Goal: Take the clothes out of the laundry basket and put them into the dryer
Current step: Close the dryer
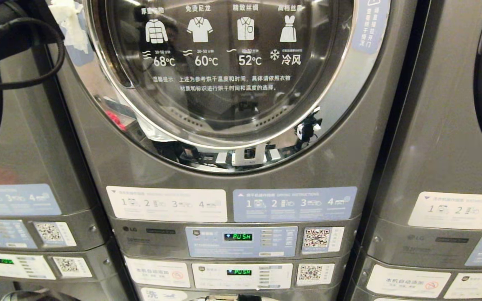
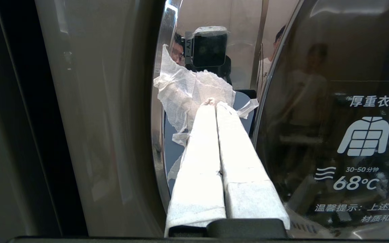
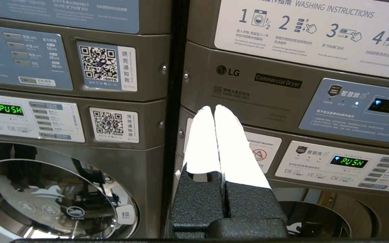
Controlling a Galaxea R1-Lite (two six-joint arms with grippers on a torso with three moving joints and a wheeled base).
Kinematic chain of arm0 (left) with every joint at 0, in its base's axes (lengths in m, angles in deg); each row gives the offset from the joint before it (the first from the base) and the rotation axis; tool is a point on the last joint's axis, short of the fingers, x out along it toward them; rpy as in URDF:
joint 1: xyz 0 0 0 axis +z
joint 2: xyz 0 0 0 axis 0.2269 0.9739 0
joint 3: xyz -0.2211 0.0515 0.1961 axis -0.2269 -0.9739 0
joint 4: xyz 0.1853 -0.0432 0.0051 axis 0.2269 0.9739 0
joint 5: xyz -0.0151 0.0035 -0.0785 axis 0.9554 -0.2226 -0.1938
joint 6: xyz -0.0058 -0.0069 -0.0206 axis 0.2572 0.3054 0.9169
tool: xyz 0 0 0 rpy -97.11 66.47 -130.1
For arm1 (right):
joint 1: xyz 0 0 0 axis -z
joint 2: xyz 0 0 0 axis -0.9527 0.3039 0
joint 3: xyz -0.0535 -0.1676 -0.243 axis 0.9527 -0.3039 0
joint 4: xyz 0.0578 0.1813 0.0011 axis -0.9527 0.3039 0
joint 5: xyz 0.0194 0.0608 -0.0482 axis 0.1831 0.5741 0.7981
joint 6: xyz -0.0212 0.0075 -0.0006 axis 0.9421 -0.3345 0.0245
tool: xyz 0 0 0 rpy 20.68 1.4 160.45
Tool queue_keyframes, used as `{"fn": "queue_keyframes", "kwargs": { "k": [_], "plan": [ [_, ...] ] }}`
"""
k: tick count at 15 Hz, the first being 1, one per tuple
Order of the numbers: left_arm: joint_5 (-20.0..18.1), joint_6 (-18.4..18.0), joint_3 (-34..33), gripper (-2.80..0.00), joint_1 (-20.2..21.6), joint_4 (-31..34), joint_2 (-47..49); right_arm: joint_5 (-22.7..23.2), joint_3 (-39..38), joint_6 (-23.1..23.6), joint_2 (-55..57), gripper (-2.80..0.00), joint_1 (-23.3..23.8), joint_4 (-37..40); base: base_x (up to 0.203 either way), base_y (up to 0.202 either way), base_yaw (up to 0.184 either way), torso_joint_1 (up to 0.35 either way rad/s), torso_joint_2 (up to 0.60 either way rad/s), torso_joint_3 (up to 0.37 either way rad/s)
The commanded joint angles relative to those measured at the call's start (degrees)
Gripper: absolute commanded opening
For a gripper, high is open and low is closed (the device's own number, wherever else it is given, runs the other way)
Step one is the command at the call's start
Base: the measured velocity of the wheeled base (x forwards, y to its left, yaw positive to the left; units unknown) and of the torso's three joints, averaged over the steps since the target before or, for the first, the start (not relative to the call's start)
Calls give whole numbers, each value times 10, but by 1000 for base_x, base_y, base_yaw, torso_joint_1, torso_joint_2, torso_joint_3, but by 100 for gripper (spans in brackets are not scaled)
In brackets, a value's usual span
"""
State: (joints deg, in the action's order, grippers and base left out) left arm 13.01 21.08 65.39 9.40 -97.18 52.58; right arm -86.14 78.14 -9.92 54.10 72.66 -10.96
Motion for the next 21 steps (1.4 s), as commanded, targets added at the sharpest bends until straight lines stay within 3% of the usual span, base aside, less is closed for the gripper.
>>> {"fn": "queue_keyframes", "kwargs": {
  "k": [1, 5, 8, 11, 15, 21],
  "plan": [
    [-1, 0, -1, -280, -1, 4, 18, 0, 0, 1, 0, -280, 0, 0, 0, 0, 0, 0, 0, 0],
    [-1, -13, 13, -280, -3, -12, -5, 0, 0, 0, 0, -280, 0, 1, 0, 0, 0, 0, 0, 0],
    [6, -36, -3, -280, -3, -14, -95, 1, 1, -3, 0, -280, 0, 2, 0, 0, 0, 0, 0, 0],
    [27, -56, -59, -280, -2, -9, -215, 1, 1, -2, 0, -280, 0, 2, 0, 0, 0, 3, 22, 3],
    [39, -88, -195, -280, 0, 45, -401, 1, 1, -2, 0, -280, 0, 2, 0, 0, 0, -21, 25, 19],
    [90, -78, -589, -280, 1, 155, -713, 0, -6, 5, 0, -280, 0, -15, 0, 0, 0, 0, 0, 0]
  ]
}}
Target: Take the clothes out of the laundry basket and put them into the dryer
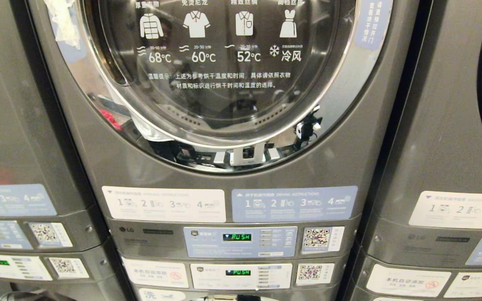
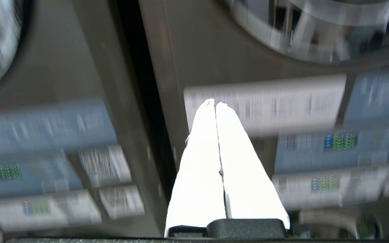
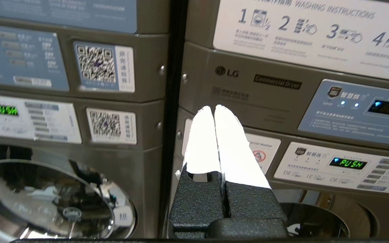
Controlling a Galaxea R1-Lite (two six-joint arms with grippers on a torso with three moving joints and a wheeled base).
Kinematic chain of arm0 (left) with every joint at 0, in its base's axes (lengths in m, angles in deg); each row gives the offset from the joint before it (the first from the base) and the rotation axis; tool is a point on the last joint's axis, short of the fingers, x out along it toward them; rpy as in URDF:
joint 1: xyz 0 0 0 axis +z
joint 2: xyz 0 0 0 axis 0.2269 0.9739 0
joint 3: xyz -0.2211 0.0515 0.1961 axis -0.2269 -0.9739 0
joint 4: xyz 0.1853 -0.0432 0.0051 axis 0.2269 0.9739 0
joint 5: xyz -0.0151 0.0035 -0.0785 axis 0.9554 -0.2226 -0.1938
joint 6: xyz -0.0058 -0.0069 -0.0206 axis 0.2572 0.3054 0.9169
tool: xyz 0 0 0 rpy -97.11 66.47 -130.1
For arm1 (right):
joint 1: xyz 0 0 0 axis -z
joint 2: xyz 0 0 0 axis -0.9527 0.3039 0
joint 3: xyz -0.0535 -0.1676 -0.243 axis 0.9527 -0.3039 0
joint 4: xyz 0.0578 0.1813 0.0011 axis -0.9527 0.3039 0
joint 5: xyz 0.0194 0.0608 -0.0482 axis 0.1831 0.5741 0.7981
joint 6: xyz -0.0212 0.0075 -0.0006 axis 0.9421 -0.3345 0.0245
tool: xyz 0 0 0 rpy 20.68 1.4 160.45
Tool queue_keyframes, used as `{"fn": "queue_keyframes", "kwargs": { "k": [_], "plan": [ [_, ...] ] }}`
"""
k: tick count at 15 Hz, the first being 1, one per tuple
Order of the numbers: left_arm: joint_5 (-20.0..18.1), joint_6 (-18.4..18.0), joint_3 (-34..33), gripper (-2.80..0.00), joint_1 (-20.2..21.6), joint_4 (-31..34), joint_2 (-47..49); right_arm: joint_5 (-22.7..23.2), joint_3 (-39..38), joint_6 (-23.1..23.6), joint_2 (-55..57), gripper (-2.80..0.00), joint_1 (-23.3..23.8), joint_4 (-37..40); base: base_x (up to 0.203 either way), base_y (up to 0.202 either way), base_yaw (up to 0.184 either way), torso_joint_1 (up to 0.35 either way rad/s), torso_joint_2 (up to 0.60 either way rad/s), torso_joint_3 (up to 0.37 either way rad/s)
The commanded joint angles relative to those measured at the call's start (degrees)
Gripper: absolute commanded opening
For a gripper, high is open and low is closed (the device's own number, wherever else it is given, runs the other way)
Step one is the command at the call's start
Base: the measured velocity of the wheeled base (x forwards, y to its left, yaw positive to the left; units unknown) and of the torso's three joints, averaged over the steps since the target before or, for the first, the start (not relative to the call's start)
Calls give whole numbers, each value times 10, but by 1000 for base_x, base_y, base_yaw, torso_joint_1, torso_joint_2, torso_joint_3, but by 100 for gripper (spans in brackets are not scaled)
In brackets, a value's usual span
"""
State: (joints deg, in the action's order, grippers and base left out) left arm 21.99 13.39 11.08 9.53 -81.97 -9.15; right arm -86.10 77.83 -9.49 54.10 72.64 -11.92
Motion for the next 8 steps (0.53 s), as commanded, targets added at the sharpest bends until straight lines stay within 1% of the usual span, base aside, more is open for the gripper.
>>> {"fn": "queue_keyframes", "kwargs": {
  "k": [1, 3, 4, 6, 7, 8],
  "plan": [
    [3, 2, -101, -280, 3, 25, -139, -2, -7, 0, 0, -280, 0, -18, 0, 0, 0, 0, 0, 0],
    [3, 6, -184, -280, 17, 54, -199, -2, -7, 2, 0, -280, 0, -18, 0, 0, 0, 0, 0, 0],
    [3, 7, -214, -280, 22, 61, -229, -2, -7, 3, 0, -280, 0, -18, 0, 0, 0, 0, 0, 0],
    [1, 7, -245, -280, 27, 91, -287, -2, -7, 3, 0, -280, 0, -19, 0, 0, 0, 0, 0, 0],
    [-8, 7, -247, -280, 30, 114, -310, -3, -7, 3, 0, -280, 0, -18, 0, 0, 0, 0, 0, 0],
    [-17, 8, -254, -280, 31, 124, -318, -1, -7, 4, 0, -280, 0, -18, 0, 0, 0, 0, 0, 0]
  ]
}}
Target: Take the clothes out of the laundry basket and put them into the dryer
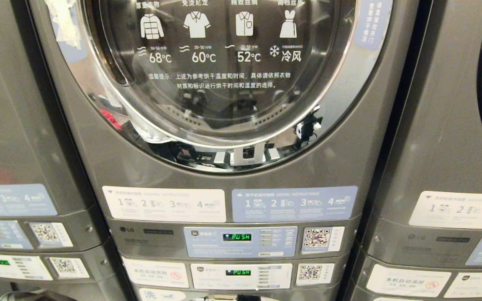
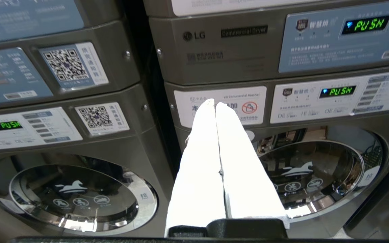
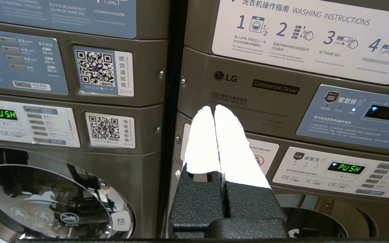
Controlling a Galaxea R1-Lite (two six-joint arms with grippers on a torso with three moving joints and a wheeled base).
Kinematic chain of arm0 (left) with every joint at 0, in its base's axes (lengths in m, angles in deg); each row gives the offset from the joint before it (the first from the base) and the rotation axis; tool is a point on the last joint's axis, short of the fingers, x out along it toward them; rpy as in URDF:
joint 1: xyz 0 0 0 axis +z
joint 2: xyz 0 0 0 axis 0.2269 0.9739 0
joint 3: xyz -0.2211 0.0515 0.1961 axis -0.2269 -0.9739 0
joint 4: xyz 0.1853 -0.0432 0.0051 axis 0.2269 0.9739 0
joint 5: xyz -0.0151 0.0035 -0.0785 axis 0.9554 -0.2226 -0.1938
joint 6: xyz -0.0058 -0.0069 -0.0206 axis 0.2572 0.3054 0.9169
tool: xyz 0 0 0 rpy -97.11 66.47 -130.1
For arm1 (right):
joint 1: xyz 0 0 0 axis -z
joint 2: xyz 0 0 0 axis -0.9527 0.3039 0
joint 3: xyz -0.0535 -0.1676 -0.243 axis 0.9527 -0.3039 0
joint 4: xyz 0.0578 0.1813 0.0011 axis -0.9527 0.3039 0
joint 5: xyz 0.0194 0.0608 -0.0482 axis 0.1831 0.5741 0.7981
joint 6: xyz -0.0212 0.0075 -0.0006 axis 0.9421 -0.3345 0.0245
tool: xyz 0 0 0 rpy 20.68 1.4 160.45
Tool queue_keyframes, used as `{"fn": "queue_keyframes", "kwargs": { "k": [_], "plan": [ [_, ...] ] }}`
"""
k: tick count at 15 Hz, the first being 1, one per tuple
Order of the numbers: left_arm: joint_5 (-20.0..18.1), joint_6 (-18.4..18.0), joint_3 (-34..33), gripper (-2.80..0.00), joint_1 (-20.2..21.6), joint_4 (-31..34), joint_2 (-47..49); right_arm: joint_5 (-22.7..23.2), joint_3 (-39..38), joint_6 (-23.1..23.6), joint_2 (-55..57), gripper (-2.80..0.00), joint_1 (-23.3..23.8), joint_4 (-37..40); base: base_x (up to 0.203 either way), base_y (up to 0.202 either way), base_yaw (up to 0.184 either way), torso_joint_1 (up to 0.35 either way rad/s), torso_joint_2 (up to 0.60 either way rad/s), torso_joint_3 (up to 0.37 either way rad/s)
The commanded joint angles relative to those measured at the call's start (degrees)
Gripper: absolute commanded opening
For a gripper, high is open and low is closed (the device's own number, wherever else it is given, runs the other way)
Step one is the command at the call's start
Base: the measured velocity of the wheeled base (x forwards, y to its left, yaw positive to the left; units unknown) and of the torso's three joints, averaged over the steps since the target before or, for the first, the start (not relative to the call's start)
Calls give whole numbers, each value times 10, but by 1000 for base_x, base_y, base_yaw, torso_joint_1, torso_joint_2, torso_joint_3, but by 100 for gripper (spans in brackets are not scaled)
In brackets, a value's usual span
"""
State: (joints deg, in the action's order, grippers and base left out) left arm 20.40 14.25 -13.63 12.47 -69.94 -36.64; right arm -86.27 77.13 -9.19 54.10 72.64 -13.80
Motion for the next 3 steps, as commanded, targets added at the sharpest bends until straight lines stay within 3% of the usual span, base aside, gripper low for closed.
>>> {"fn": "queue_keyframes", "kwargs": {
  "k": [1, 3],
  "plan": [
    [-4, 0, -19, -280, 2, -4, -43, 2, 0, -1, 0, -280, 0, 0, 0, 0, 0, 0, 0, 0],
    [-3, 13, -44, -280, 2, -75, -42, 0, 0, -10, 0, -280, 0, 1, 0, 0, 0, 0, 0, 0]
  ]
}}
